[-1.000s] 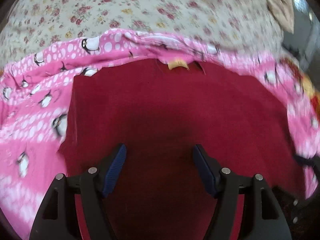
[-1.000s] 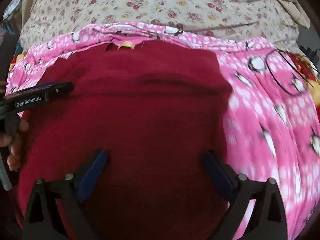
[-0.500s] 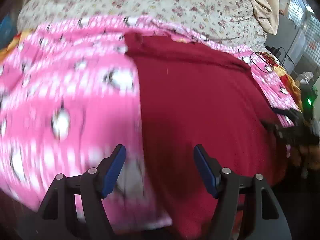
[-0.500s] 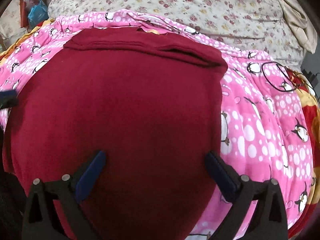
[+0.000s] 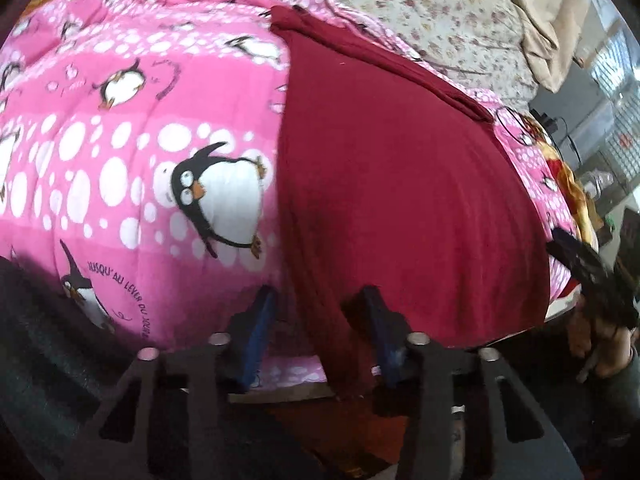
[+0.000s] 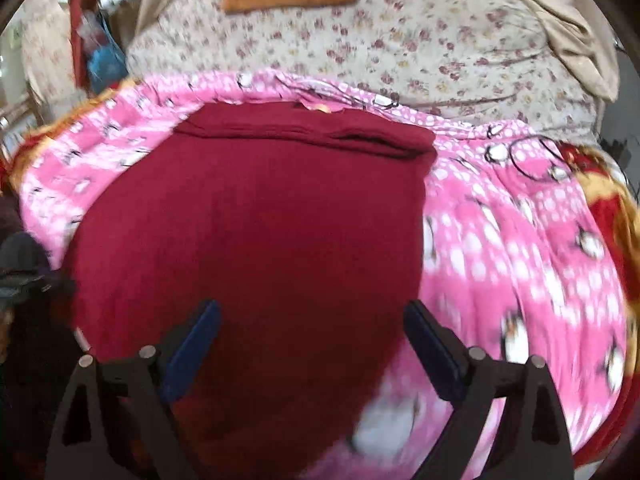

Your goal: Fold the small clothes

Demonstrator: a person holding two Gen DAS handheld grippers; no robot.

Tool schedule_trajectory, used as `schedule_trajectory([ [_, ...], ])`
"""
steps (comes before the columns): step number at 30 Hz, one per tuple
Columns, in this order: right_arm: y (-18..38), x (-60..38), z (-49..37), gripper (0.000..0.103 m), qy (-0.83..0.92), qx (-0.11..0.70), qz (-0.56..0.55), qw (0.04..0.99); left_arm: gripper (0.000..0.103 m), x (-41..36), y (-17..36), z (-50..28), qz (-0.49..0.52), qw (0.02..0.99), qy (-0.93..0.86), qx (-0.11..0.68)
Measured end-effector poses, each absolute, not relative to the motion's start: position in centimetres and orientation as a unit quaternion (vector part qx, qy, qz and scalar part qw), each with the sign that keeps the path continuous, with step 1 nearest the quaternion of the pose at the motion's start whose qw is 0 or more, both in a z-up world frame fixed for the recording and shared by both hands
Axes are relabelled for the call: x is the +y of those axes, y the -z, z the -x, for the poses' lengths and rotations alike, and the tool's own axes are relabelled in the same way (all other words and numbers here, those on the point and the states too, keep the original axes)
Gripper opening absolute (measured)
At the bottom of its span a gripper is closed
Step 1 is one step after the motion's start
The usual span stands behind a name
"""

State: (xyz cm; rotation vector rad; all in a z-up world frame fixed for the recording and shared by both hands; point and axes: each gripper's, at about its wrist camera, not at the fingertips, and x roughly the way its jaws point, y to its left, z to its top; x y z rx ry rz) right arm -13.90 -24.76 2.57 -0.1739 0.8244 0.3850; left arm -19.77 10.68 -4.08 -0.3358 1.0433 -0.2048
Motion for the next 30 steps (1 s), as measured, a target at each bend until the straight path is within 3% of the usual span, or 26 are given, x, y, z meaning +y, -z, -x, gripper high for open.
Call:
schedule_trajectory([
  [2,-1.5,-26.2,16.0,0.095,-0.173,0.417,0.064,0.89,0.0,10.0,3.9,19.8,0.15,0.851,0.108,0.491],
  [16,2.2,-26.6,15.4,0.091,-0.195,0.492,-0.014,0.848,0.0,10.6,4.1,19.2,0.159,0.854,0.108,0.483],
  [21,2.4,-27.4,16.1,0.063,-0.235,0.506,-0.06,0.827,0.0,10.7,3.7,19.5,0.154,0.858,0.11,0.478],
  [24,2.8,-27.7,16.3,0.053,-0.241,0.517,-0.07,0.818,0.0,10.7,3.7,19.4,0.155,0.857,0.11,0.479],
  [30,3.6,-27.2,15.6,0.047,-0.247,0.531,-0.083,0.806,0.0,10.9,4.3,19.1,0.171,0.848,0.107,0.49],
])
